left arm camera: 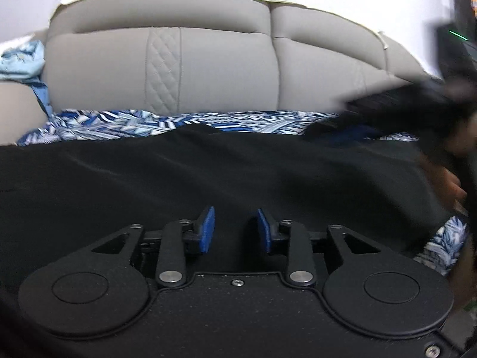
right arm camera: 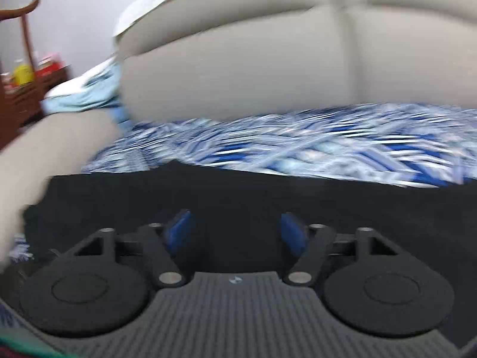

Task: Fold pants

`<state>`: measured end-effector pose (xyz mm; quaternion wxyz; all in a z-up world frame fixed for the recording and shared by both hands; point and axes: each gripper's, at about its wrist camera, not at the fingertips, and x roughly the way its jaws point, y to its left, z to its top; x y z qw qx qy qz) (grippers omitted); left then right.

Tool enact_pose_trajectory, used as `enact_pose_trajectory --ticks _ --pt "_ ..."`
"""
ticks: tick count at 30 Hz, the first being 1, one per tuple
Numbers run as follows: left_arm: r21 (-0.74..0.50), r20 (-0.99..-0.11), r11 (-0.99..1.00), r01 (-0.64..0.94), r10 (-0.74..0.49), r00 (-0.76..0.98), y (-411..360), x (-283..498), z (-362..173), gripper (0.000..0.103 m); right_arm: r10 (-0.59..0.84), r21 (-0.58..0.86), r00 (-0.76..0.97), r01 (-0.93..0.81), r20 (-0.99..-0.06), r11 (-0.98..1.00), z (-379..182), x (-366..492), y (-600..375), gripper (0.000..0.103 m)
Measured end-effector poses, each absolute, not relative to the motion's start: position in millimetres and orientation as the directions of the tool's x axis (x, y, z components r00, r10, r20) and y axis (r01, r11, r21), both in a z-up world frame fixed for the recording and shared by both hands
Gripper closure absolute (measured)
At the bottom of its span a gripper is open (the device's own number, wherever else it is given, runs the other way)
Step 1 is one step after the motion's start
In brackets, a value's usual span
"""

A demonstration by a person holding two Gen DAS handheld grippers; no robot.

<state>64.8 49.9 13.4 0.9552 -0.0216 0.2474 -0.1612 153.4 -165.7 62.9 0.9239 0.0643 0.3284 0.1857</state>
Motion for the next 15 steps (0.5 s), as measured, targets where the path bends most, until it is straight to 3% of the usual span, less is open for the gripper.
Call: enact_pose_trajectory --ticks 1,4,8,10,12,13,15 --pt "-0.133 -0.465 0.943 0.305 -0.331 0.821 50.1 63.8 13.8 0.070 0.398 0.233 0.695 -0.324 -0.598 0.917 65.3 166.0 -154.9 0.056" --pt "-0.134 -0.470 0.942 0.309 -0.335 0.817 51.4 62.2 14.4 0.070 0.382 0.119 0.652 -0.411 -0.655 0.904 67.9 205.5 -116.3 0.064" --pt "-0.103 -0.475 0.968 0.230 -0.251 0.843 58.9 63.7 18.7 0.071 0.371 -0.004 0.617 -0.518 -0.694 0.855 63.9 230.7 -73.1 0.064" --pt "-0.126 -0.481 0.978 0.166 -0.206 0.852 71.0 68.1 19.8 0.074 0.373 -0.044 0.603 -0.562 -0.706 0.826 61.3 233.4 -55.9 0.049" --pt "-0.143 -0.484 0.983 0.118 -0.173 0.858 82.4 72.3 21.0 0.076 0.370 -0.069 0.585 -0.593 -0.721 0.802 54.0 232.4 -43.9 0.049" --pt "-0.141 -0.488 0.985 0.095 -0.153 0.859 85.9 74.2 21.6 0.076 0.363 -0.077 0.576 -0.600 -0.732 0.797 49.5 233.2 -38.7 0.068" --pt "-0.146 -0.495 0.987 0.063 -0.128 0.859 92.1 77.1 21.5 0.076 0.377 -0.078 0.590 -0.602 -0.714 0.795 48.4 229.1 -39.1 0.093"
